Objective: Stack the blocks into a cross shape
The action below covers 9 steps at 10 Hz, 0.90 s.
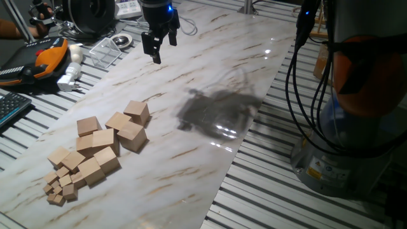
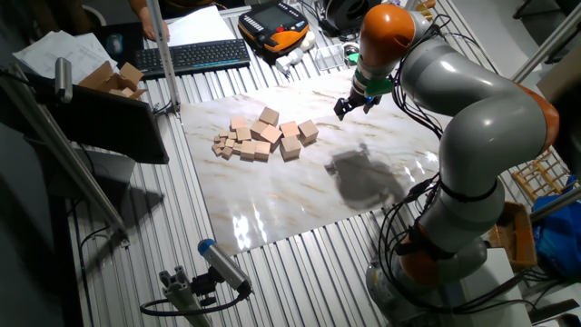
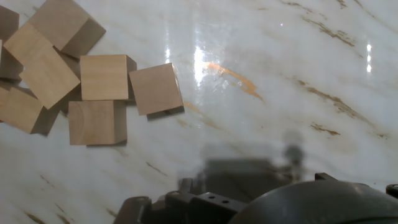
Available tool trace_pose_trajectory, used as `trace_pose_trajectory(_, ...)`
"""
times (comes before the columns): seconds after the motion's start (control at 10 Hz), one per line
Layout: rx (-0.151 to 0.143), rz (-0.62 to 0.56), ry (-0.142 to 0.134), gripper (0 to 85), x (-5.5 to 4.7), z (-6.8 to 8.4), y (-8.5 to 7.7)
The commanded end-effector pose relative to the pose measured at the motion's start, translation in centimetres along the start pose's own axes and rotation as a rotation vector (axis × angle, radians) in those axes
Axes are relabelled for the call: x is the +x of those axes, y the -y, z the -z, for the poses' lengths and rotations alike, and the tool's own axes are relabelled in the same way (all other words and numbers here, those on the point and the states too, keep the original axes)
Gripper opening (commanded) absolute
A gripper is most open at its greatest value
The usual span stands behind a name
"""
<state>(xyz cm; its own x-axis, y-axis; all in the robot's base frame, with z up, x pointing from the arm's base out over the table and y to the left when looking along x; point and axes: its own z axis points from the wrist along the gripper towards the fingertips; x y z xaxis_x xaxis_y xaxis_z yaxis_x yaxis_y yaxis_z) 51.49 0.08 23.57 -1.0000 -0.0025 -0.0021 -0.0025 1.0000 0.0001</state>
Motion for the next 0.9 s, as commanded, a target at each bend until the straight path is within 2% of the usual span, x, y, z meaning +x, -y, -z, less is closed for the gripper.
trace_pose_trajectory(0.0,0.017,0.211,-0.280,0.0,0.00,0.02,0.00)
trace_pose_trajectory(0.8,0.014,0.223,-0.277,0.0,0.01,0.02,0.01)
